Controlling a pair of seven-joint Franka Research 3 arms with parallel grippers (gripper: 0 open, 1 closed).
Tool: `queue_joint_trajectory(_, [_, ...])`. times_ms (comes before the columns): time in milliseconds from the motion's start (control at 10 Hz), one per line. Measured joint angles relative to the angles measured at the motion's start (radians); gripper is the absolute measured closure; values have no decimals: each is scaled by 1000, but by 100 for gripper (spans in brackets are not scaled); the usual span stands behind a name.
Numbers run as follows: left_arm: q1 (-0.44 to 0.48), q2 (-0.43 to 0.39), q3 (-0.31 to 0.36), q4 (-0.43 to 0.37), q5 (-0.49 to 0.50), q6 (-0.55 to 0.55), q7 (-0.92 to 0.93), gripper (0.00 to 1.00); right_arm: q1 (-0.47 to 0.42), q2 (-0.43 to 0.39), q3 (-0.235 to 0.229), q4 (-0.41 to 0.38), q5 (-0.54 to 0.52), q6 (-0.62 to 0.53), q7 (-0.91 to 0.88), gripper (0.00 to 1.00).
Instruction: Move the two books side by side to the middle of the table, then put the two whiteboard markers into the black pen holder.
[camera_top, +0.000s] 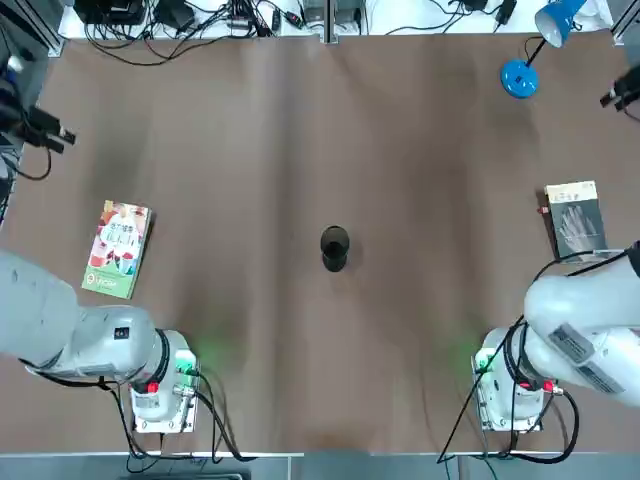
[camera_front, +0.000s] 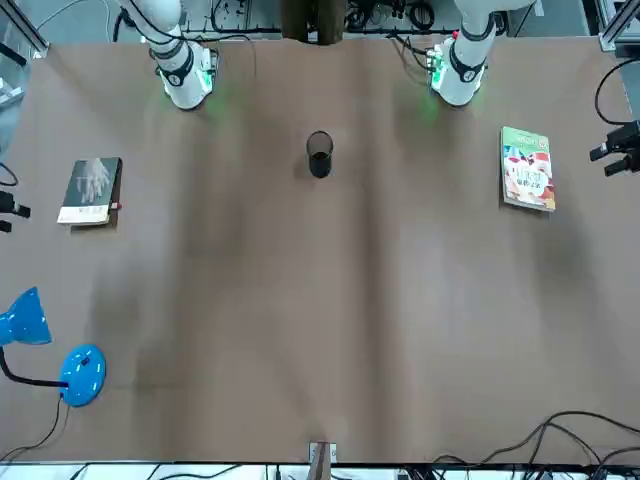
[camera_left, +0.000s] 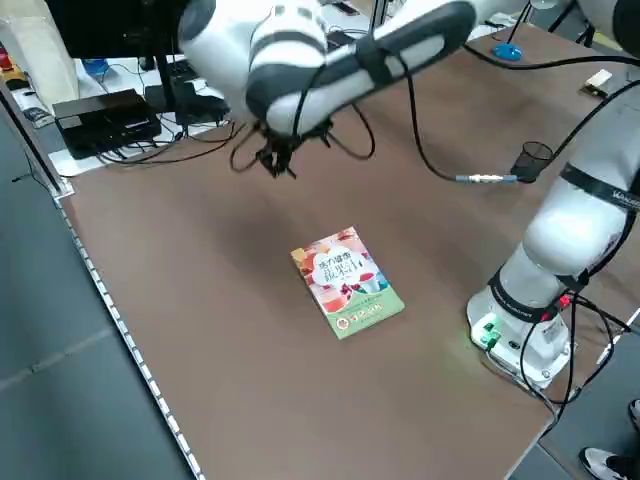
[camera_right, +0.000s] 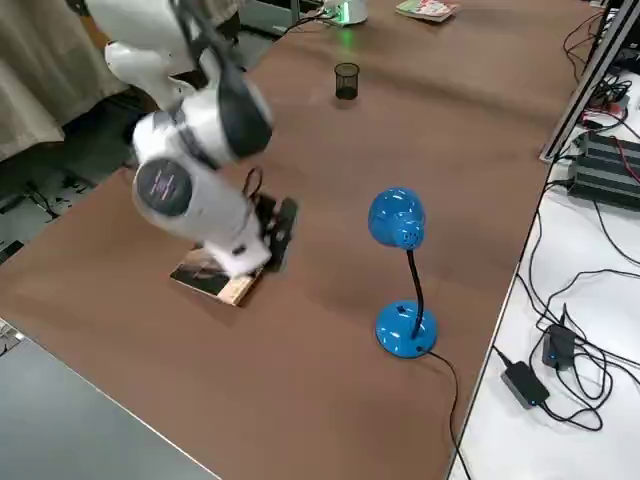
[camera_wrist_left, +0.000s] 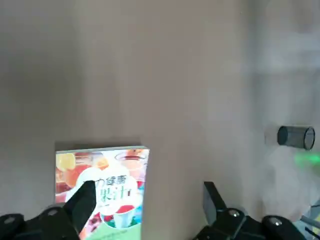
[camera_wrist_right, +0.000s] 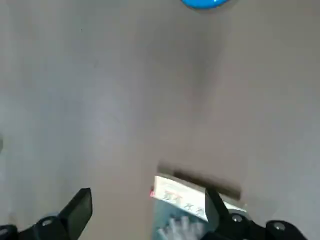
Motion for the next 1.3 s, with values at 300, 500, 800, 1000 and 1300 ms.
queue_joint_trajectory(300, [20,227,77,-4,-153,15,318,3,-101,195,3,126,65,-20,-209,0])
queue_joint_trajectory(500, [69,347,78,-3,-249,15,495,3,-145,291,4,182,86,-28,-273,0])
queue_joint_trajectory(800, [90,486,78,7,-330,15,628,4,-203,404,6,211,97,-40,-296,0])
queue_joint_trajectory(1000, [116,550,75,35,-359,14,646,4,-215,444,7,212,101,-90,-297,0])
queue_joint_trajectory(1300, [201,640,27,124,-402,-69,637,5,-215,451,9,206,100,-156,-297,0])
